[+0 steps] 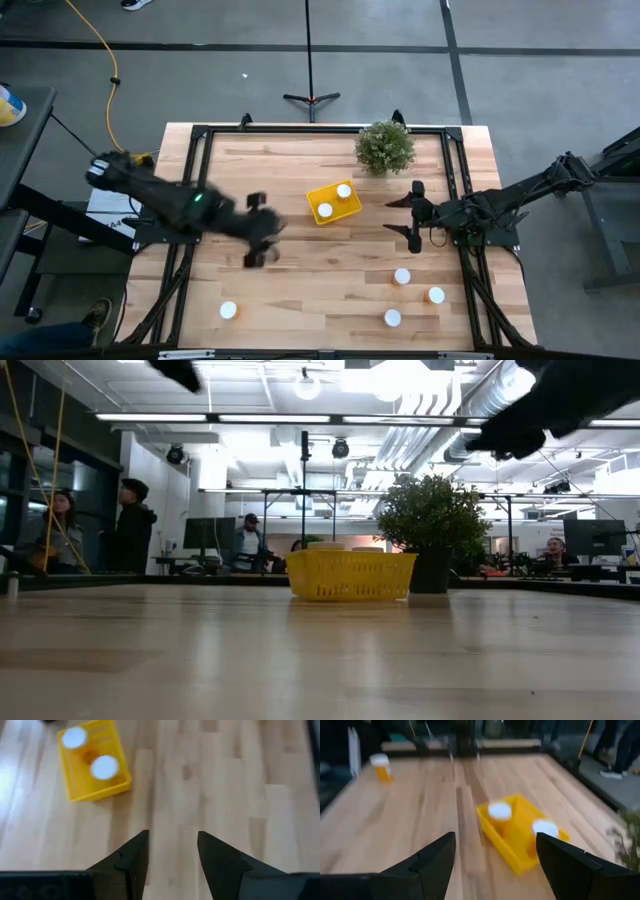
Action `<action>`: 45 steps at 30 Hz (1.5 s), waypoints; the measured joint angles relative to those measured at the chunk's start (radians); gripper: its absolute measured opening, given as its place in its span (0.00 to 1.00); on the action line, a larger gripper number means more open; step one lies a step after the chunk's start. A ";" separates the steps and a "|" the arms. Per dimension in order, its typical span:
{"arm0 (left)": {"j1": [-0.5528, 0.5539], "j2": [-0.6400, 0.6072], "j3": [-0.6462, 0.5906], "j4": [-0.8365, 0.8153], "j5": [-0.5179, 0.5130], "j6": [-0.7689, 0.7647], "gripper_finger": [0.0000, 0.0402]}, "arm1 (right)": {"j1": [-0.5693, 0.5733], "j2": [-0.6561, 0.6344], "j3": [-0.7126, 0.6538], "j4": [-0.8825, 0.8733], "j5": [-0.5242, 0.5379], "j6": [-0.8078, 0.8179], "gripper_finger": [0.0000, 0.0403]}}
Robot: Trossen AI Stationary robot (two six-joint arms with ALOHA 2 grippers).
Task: Pick and place pill bottles into a basket
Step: Put the orange pill bottle into the yellow bin
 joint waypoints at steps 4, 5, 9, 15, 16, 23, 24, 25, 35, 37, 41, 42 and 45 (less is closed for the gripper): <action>-0.173 -0.087 -0.159 0.151 -0.184 -0.061 0.50 | 0.000 0.006 0.000 0.137 -0.070 -0.056 0.66; -0.209 -0.100 -0.192 0.179 -0.221 -0.078 0.50 | 0.000 0.007 0.000 0.161 -0.093 -0.065 0.66; -0.334 -0.123 -0.280 0.205 -0.292 -0.191 0.50 | 0.000 0.018 0.001 0.198 -0.117 -0.054 0.66; -0.477 -0.124 -0.301 0.220 -0.309 -0.303 0.50 | 0.000 0.067 0.000 0.198 -0.069 -0.014 0.66; -0.494 -0.124 -0.301 0.221 -0.309 -0.302 0.50 | 0.000 0.075 0.000 0.202 -0.060 -0.014 0.66; -0.496 -0.124 -0.301 0.280 -0.315 -0.201 0.50 | 0.000 0.137 0.000 0.246 -0.018 -0.019 0.66; -0.483 -0.124 -0.300 0.312 -0.341 -0.139 0.50 | 0.000 0.144 0.000 0.253 -0.018 -0.021 0.66; -0.471 -0.124 -0.300 0.335 -0.383 -0.061 0.50 | 0.000 0.150 0.000 0.254 -0.018 -0.022 0.66; -0.326 -0.123 -0.300 0.347 -0.297 -0.022 0.52 | 0.000 0.170 0.000 0.267 -0.018 -0.015 0.66; -0.301 -0.116 -0.300 0.365 -0.190 -0.001 0.56 | 0.000 0.170 0.000 0.273 -0.019 -0.015 0.66; -0.273 -0.095 -0.298 0.444 -0.044 0.007 0.73 | 0.000 0.170 0.000 0.286 -0.019 -0.015 0.66; -0.274 -0.086 -0.296 0.454 -0.014 -0.010 0.78 | 0.000 0.170 0.000 0.288 -0.019 -0.016 0.66; -0.288 -0.049 -0.297 0.443 0.088 -0.074 0.90 | 0.000 0.170 0.000 0.286 -0.019 -0.016 0.66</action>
